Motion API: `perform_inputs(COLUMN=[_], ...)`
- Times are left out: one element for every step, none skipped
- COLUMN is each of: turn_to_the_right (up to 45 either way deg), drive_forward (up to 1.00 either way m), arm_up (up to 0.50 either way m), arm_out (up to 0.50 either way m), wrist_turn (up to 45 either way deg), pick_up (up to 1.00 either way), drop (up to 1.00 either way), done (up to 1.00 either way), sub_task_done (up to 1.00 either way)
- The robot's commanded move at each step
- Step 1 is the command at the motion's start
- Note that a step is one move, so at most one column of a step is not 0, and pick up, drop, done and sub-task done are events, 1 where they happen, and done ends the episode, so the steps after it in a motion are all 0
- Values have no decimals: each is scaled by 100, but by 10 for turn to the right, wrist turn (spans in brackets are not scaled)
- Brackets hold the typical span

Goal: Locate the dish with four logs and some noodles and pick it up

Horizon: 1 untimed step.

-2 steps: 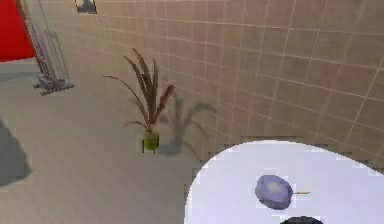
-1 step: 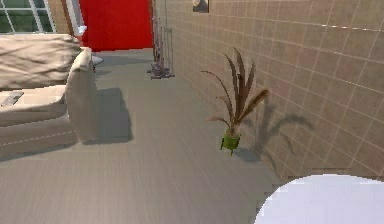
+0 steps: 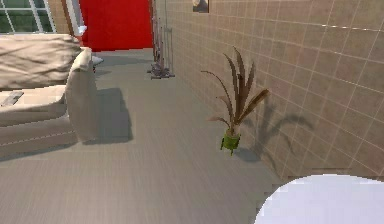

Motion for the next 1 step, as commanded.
perform_inputs(turn_to_the_right=[0], drive_forward=[0], arm_up=[32], arm_out=[0], wrist_turn=[0], pick_up=[0], drop=[0], done=[0], sub_task_done=[0])
